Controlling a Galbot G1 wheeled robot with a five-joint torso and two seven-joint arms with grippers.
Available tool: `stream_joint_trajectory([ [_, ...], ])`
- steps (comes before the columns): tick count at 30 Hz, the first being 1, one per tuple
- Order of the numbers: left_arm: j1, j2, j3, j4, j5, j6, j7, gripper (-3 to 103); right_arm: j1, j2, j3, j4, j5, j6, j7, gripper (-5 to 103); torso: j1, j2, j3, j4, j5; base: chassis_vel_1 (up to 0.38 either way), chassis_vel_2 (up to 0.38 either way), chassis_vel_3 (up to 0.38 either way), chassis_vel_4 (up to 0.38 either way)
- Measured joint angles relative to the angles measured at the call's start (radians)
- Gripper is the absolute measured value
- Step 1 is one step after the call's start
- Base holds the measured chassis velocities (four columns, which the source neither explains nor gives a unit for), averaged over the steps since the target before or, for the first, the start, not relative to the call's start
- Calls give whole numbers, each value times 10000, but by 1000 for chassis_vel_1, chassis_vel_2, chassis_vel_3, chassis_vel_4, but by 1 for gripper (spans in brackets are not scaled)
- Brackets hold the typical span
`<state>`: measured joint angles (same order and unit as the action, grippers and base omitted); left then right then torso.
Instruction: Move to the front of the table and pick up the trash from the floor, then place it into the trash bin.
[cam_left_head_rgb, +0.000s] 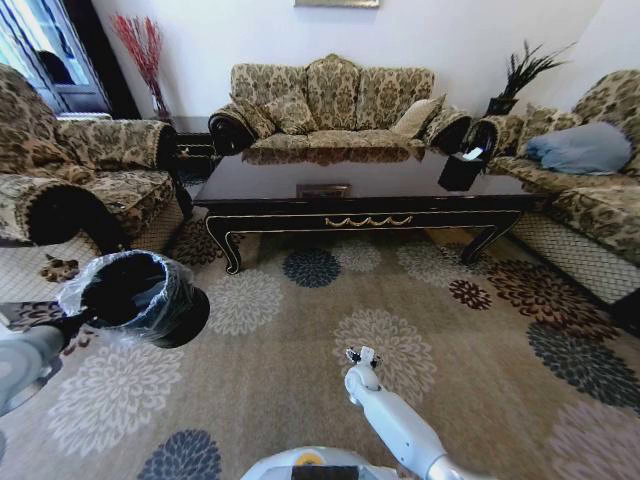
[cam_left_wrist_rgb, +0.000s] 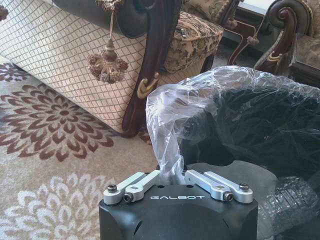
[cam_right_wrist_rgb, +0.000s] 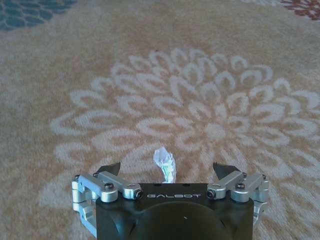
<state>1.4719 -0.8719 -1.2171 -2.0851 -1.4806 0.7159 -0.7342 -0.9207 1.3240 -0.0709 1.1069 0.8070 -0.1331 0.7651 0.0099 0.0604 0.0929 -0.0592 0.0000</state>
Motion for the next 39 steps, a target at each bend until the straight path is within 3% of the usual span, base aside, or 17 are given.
stream_joint_trajectory([
  [3, 27, -9, -17, -23, -2, -1, 2, 2, 41, 43, -12, -208, -5, -52, -26, 103, 0, 0, 0, -1, 0, 0, 0, 0, 0],
  [6, 31, -9, -22, -23, -3, 0, 3, 2, 49, 53, -11, -268, -6, -56, -40, 99, 0, 0, 0, 0, 0, 0, 0, 0, 0],
  [7, 31, -6, -23, -22, -3, 0, 5, 2, 50, 58, -12, -316, -6, -74, -51, 89, 0, 0, 0, 0, 0, 0, 0, 0, 0],
  [9, 31, 4, -25, -19, -4, 0, 6, 2, 52, 58, -12, -346, -7, -87, -61, 89, 0, -1, 0, -1, 0, 0, 0, 0, 0],
  [16, -5, 50, -22, 23, -17, 0, 12, 2, 42, 53, -6, -371, -10, -86, -191, 57, 0, -1, -1, 3, 1, 0, 0, 0, 0],
  [18, -14, 44, -11, 29, -15, 0, 12, 2, 37, 46, -6, -370, -13, -80, -206, 57, 0, -1, -1, 3, 1, 0, 0, 0, 0],
  [24, -64, 20, 67, 71, -3, 0, 15, 2, -4, 35, -3, -382, -37, -61, -297, 30, 0, -2, -1, 0, 1, 0, 0, 0, 0],
  [26, -67, 18, 75, 77, 4, 0, 15, 2, -12, 33, -3, -390, -45, -56, -313, 30, 0, -1, -1, 0, 1, 0, 0, 0, 0],
  [31, -85, 15, 104, 96, 23, 0, 17, 2, -58, -18, 22, -354, -72, -37, -349, 3, 0, -1, 0, -2, 0, 0, 0, 0, 0],
  [39, -76, -129, 354, -177, 23, -1, -19, 2, -136, -205, 76, 366, -407, 376, -558, 0, 0, -1, 1, -1, 0, 0, 0, 0, 0],
])
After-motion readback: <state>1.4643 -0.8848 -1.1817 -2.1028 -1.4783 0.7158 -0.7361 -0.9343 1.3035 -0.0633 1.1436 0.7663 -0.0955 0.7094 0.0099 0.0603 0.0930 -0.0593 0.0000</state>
